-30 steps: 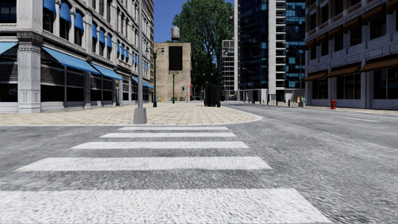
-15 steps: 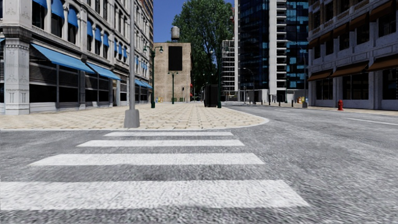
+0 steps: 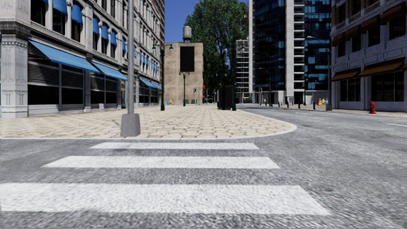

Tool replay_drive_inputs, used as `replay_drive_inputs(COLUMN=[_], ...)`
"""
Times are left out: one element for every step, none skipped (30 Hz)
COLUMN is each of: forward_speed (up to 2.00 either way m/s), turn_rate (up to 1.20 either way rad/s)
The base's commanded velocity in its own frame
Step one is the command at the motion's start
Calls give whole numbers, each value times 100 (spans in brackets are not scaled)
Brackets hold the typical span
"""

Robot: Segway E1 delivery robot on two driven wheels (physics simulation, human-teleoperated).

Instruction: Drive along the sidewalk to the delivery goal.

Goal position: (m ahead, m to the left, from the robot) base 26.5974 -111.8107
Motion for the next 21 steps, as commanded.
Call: replay_drive_inputs(forward_speed=[200,200,200,200,200,200,200,200,200,200,200,200,200,200,200,200,200,200,200,200,200], turn_rate=[0,0,0,0,0,0,0,0,0,0,0,0,0,0,0,0,0,0,0,0,0])
